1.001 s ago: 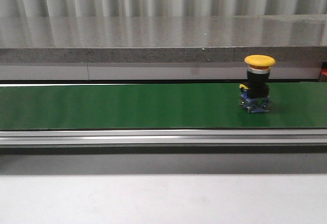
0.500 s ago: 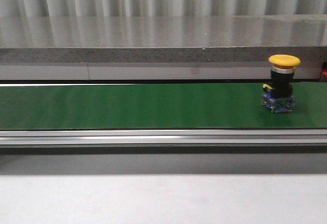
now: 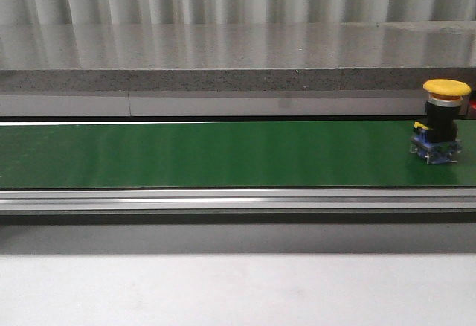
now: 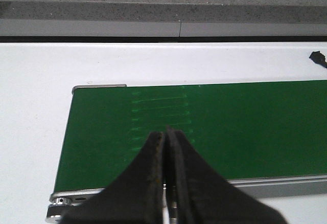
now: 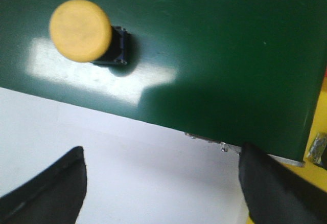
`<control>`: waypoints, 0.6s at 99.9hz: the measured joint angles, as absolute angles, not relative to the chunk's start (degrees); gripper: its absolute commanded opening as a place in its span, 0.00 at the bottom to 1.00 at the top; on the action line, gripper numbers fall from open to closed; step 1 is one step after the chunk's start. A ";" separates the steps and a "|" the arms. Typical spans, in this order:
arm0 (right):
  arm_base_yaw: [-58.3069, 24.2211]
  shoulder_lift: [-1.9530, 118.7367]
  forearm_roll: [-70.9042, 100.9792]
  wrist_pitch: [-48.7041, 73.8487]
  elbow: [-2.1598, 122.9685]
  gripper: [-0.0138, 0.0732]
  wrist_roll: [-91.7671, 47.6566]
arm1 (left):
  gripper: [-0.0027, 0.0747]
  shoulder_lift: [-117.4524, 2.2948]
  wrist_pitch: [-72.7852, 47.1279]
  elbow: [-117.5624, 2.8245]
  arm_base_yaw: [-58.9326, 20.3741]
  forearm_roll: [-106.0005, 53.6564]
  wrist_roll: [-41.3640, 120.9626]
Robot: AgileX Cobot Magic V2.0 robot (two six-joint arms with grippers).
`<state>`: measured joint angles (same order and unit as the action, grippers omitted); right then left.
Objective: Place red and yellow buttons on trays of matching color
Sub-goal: 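Lower the right gripper and grasp the yellow button at the belt end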
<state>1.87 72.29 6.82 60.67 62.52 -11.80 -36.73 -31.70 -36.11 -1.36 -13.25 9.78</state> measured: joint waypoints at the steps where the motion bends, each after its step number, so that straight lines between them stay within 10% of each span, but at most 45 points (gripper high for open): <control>1: 1.76 72.42 6.82 60.59 62.52 0.85 -11.80 | 0.01 -36.73 -31.70 -36.11 -1.36 -13.25 9.78; 60: -3.00 84.77 7.07 47.77 62.52 0.85 -11.80 | 0.01 -36.73 -31.70 -36.11 -1.36 -13.25 9.78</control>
